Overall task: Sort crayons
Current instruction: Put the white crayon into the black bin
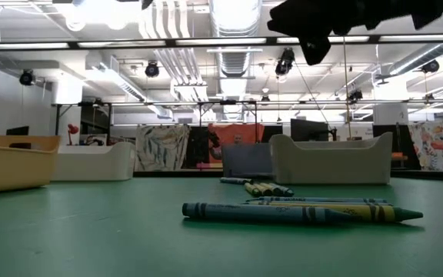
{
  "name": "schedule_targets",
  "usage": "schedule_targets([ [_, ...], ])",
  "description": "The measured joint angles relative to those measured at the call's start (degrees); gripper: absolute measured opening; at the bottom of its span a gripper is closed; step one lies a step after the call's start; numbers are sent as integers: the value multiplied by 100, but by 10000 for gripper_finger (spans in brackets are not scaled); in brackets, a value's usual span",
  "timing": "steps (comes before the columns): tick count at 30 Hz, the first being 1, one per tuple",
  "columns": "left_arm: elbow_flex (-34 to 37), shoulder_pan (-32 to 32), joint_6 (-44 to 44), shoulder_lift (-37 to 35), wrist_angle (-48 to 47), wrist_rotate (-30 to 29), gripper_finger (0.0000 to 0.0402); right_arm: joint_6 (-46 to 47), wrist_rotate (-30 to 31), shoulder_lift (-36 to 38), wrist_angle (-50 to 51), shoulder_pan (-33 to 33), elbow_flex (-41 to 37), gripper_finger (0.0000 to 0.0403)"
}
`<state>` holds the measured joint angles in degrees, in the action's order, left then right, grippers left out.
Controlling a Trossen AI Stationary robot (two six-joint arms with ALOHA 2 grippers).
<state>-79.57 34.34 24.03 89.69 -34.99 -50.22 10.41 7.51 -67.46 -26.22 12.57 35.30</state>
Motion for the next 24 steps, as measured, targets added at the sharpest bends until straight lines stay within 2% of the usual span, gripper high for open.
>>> schedule_targets([
  [5, 1214, -79, -966, -309, 2778, 78, 0, -278, 10, -354, -1054, 81, -309, 77],
  [10, 2041, -201, -1739, -365, 5084, 552, 0, -757, 9, -709, -1732, 80, -224, 77],
  [13, 2264, -260, -2084, -364, 5760, 620, 0, -802, 9, -732, -1695, 80, -96, 77],
  [16, 2377, -261, -2392, -359, 5988, 620, 0, -265, -16, -690, -1679, 80, 55, 85],
  [19, 2421, -257, -2616, -318, 6360, 626, 0, 45, -39, -739, -1580, 194, 220, 105],
  [24, 2421, -259, -2649, -306, 6516, 623, 0, -290, -3, -1048, -1516, 416, 446, 146],
])
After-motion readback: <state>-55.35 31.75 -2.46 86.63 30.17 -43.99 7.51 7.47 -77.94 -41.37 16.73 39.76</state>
